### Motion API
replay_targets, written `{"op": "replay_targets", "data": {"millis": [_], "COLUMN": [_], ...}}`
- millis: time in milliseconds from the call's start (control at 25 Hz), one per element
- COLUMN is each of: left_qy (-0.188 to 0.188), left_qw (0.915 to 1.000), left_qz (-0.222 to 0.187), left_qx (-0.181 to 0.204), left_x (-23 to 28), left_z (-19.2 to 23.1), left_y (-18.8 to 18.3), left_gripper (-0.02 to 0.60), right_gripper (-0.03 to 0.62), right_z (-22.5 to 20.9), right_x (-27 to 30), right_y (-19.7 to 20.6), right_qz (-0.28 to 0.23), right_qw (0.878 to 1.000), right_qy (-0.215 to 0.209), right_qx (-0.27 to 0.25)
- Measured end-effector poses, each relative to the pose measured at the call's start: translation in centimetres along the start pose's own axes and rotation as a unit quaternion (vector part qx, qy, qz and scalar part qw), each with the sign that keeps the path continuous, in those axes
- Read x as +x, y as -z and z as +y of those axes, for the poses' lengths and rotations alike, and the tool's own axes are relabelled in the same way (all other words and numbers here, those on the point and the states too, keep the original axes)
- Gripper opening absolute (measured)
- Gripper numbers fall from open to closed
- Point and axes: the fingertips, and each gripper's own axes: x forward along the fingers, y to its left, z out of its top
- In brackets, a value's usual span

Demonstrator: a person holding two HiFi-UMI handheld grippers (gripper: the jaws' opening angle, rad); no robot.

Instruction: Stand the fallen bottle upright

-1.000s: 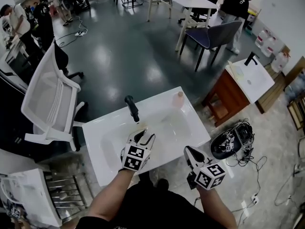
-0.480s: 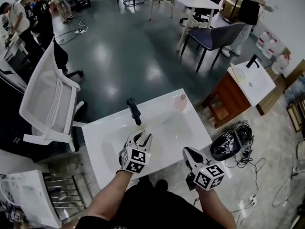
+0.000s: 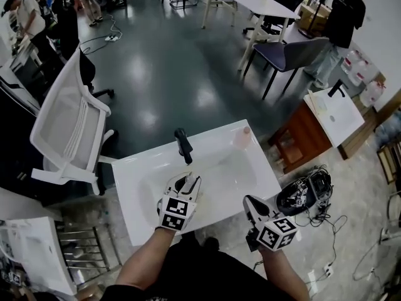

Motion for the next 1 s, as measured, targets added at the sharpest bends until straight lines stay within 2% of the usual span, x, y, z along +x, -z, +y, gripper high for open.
{"op": "replay_targets", "data": {"millis": [200, 440, 760, 1000], "left_qy": [-0.014, -0.052, -0.081, -0.092], "left_qw": [0.9998, 0.998, 0.9928, 0.9898], "left_qz": [-0.015, -0.036, -0.086, -0.109], "left_qx": [0.001, 0.0, -0.015, 0.002], "left_x": [-2.5, -5.2, -7.8, -8.3], "left_z": [1.1, 4.0, 8.0, 10.5], "left_y": [-0.6, -1.8, -7.1, -10.7], "left_gripper": [0.1, 0.1, 0.098, 0.094], "right_gripper": [0.014, 0.014, 0.014, 0.014], "right_z": [1.7, 3.5, 4.2, 4.2], "right_x": [1.4, 3.3, 5.2, 6.4], "right_y": [0.1, 0.5, -0.1, -1.2], "right_qz": [0.009, 0.024, 0.031, 0.029], "right_qw": [1.0, 0.998, 0.997, 0.997], "right_qy": [-0.021, -0.05, -0.068, -0.07], "right_qx": [-0.006, -0.014, -0.017, -0.02]}}
